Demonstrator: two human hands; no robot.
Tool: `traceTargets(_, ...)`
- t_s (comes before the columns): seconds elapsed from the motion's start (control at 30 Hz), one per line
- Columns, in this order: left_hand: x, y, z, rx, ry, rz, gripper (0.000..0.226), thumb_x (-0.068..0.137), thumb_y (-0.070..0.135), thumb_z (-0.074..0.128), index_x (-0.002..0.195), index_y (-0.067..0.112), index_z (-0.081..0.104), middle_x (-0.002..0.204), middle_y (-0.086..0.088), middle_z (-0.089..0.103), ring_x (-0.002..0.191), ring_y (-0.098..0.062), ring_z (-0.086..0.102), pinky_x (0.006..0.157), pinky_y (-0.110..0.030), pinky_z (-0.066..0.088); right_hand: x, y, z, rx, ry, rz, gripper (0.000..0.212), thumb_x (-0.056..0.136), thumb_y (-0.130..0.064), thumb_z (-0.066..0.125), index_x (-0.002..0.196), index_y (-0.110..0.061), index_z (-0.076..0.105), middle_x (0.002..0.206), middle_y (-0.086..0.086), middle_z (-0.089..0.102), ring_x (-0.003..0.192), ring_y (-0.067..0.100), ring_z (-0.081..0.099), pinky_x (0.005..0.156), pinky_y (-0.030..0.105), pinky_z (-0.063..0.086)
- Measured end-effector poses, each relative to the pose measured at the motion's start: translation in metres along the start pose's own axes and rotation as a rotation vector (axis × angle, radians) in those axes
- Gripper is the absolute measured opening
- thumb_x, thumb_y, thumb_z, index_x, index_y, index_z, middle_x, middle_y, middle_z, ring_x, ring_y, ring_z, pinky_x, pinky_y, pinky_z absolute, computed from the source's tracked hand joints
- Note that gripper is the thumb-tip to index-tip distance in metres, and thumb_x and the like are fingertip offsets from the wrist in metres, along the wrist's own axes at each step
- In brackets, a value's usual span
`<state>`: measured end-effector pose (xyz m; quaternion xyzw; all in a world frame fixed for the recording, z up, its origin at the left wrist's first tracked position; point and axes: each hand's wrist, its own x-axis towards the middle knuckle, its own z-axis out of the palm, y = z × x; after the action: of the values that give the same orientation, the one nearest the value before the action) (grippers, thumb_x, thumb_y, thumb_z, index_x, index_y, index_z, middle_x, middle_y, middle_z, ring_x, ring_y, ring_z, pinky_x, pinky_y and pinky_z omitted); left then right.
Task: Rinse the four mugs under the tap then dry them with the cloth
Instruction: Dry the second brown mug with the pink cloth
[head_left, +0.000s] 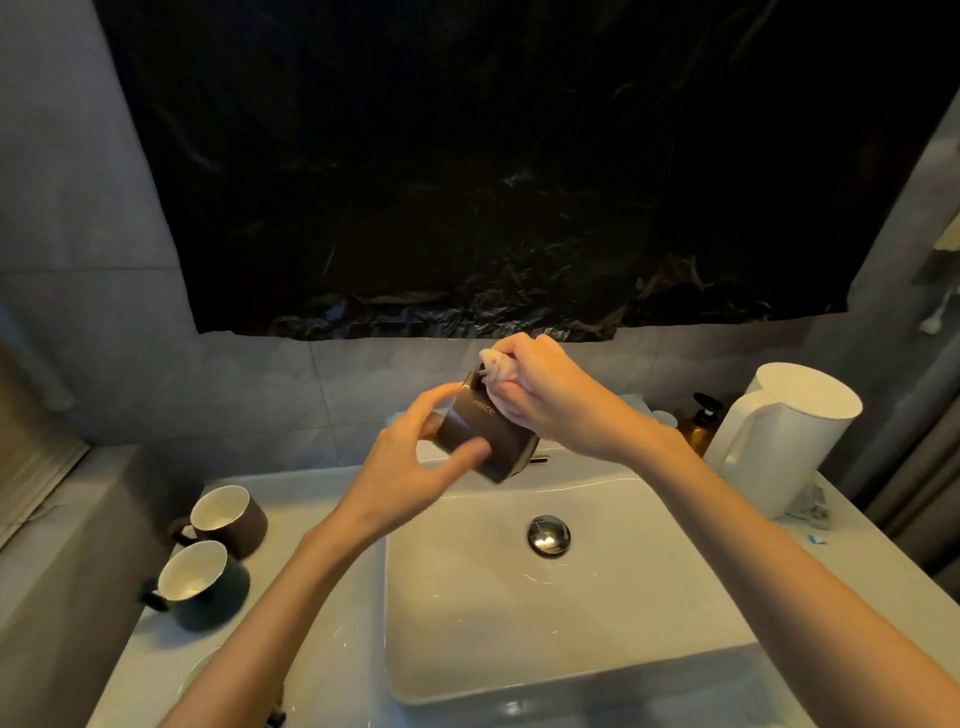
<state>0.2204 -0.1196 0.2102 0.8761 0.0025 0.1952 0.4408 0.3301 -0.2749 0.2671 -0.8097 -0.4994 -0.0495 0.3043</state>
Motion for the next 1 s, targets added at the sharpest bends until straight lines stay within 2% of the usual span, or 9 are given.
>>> traceTargets(0.03,0.005,0.004,0.001,-0.053,-0.004,-0.029,0.02,0.088,0.036,0.062,0.107,0.039,0.055,0.089,0.013,0.065,0.082,0.001,0.057,0.079,-0.018,0.043,0.001,0.0,-0.001,-0.026,-0.033,0.003,0.013,0.098,-0.022,0.047,0.085,-0.022,0.051,0.083,-0.015,0.048,0.081,0.012,0.041,0.072,0.031,0.036)
traceTargets(0.07,0.01,0.009,0.0,-0.098,-0.027,-0.056,0.008,0.094,0.03,0.054,0.097,0.026,0.06,0.079,0.006,0.065,0.071,0.0,0.054,0.073,-0.022,0.043,0.002,0.001,-0.003,-0.031,-0.049,0.014,0.011,0.098,-0.023,0.046,0.089,-0.02,0.052,0.085,-0.014,0.048,0.083,0.012,0.041,0.074,0.03,0.036)
traceTargets(0.17,0.015,0.016,-0.001,-0.27,-0.14,-0.123,0.017,0.098,0.02,0.048,0.099,0.014,0.064,0.079,0.01,0.068,0.076,0.001,0.058,0.073,-0.016,0.046,-0.002,0.0,-0.005,0.028,-0.051,0.045,0.015,0.098,-0.021,0.05,0.107,-0.011,0.057,0.099,-0.003,0.055,0.088,0.007,0.042,0.076,0.025,0.036)
traceTargets(0.27,0.012,0.011,0.002,-0.382,-0.107,-0.146,0.025,0.098,0.02,0.047,0.111,0.008,0.064,0.103,-0.01,0.07,0.094,-0.014,0.061,0.087,-0.027,0.047,-0.009,0.005,-0.004,0.184,0.082,0.055,0.023,0.096,-0.022,0.056,0.118,-0.017,0.059,0.102,-0.016,0.057,0.098,-0.003,0.049,0.082,0.016,0.04)
traceTargets(0.43,0.008,0.008,-0.002,-0.665,-0.007,-0.256,0.029,0.1,0.018,0.042,0.121,0.007,0.059,0.112,-0.01,0.069,0.102,-0.015,0.063,0.092,-0.029,0.049,-0.025,0.03,0.006,0.567,0.263,0.24,0.027,0.096,-0.018,0.056,0.122,-0.017,0.064,0.105,-0.008,0.068,0.1,0.004,0.063,0.076,0.016,0.051)
traceTargets(0.53,0.007,0.002,-0.01,-0.751,0.015,-0.268,0.029,0.1,0.017,0.039,0.121,0.012,0.059,0.11,-0.004,0.071,0.099,-0.009,0.065,0.08,-0.018,0.053,-0.031,0.044,0.014,0.602,0.302,0.367,0.033,0.094,-0.022,0.06,0.127,-0.024,0.058,0.111,-0.008,0.066,0.104,0.009,0.063,0.083,0.022,0.055)
traceTargets(0.67,0.004,0.0,-0.012,-0.715,-0.016,-0.294,0.028,0.099,0.021,0.042,0.12,0.016,0.059,0.111,-0.004,0.07,0.102,-0.011,0.064,0.083,-0.02,0.051,-0.022,0.034,0.024,0.524,0.406,0.424,0.027,0.088,-0.029,0.067,0.112,-0.023,0.056,0.103,-0.009,0.065,0.098,0.008,0.063,0.081,0.025,0.054)
traceTargets(0.8,0.004,0.002,-0.009,-0.701,-0.006,-0.305,0.028,0.099,0.022,0.042,0.12,0.013,0.059,0.11,-0.006,0.07,0.1,-0.011,0.065,0.088,-0.025,0.049,-0.015,0.014,0.033,0.306,0.389,0.287,0.018,0.093,-0.031,0.06,0.107,-0.025,0.071,0.105,-0.013,0.064,0.104,0.003,0.054,0.083,0.022,0.048)
traceTargets(1.0,0.005,0.002,-0.013,-0.761,0.045,-0.328,0.031,0.1,0.023,0.041,0.121,0.01,0.059,0.112,-0.009,0.069,0.1,-0.015,0.063,0.094,-0.034,0.047,-0.035,0.003,0.043,0.094,0.418,-0.147,0.022,0.091,-0.013,0.064,0.112,-0.018,0.07,0.111,-0.002,0.063,0.106,0.012,0.054,0.09,0.019,0.04)
